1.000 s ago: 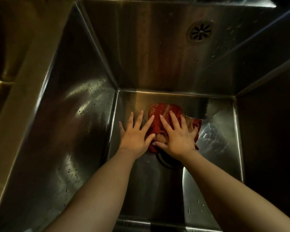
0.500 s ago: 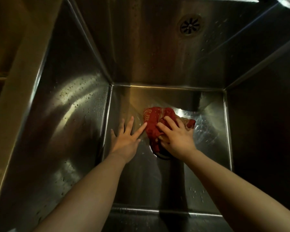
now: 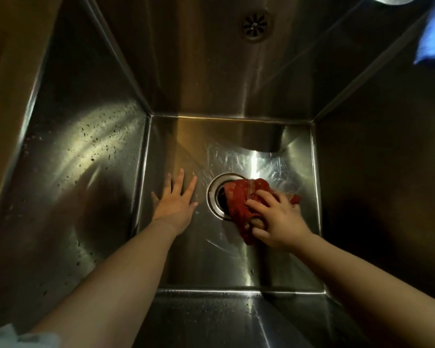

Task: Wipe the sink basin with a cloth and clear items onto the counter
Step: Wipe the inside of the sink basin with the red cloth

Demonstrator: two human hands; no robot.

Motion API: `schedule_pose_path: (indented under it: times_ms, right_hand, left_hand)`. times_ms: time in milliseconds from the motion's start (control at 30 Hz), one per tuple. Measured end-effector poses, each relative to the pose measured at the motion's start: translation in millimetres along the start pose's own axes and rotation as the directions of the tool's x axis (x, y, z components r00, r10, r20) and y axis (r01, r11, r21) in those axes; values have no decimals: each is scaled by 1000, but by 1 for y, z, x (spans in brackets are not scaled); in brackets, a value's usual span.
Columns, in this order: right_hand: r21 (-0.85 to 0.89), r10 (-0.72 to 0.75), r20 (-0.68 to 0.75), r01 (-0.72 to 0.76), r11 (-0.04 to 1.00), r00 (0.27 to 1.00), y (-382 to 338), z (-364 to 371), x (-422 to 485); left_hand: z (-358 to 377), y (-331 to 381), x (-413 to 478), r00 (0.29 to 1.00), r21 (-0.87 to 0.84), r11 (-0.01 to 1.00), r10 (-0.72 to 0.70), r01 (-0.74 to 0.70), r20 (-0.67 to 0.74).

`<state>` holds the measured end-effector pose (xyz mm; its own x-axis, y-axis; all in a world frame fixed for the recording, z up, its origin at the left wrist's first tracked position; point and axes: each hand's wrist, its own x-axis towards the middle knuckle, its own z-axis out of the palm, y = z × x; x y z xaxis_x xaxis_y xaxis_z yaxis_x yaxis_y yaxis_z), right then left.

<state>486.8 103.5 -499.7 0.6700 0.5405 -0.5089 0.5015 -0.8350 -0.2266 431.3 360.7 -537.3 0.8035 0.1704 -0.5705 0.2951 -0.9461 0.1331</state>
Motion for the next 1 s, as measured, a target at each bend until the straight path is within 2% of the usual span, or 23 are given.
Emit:
schedule_pose_path:
  times_ms: [100, 300, 533, 600, 767, 933, 1000]
  right_hand:
    - [-90, -63, 78, 70, 994, 995, 10, 0, -26]
    - [-152, -196, 211, 230, 961, 958, 17, 8, -34]
    - [-180, -292, 251, 341, 923, 923, 23, 12, -35]
    - [-182, -348, 278, 405, 896, 895, 22, 14, -40]
    - [-120, -502, 386, 582, 805, 774, -1, 37, -56]
    - [-143, -525, 441, 635, 760, 728, -4, 40, -51]
    - [-163, -507, 444, 623, 765, 739, 3, 39, -52]
  left_hand:
    - [2, 6, -5, 1000, 21, 999, -24, 24, 3]
    - [8, 22, -5, 997, -1, 997, -78, 78, 2]
    - [6, 22, -5, 997, 1, 997, -77, 77, 32]
    - [3, 20, -6, 996, 13, 998, -65, 65, 52]
    - [0, 19, -8, 996, 33, 998, -58, 56, 70]
    - [1, 18, -6, 996, 23, 998, -57, 55, 70]
    - [1, 18, -5, 996, 23, 998, -53, 52, 69]
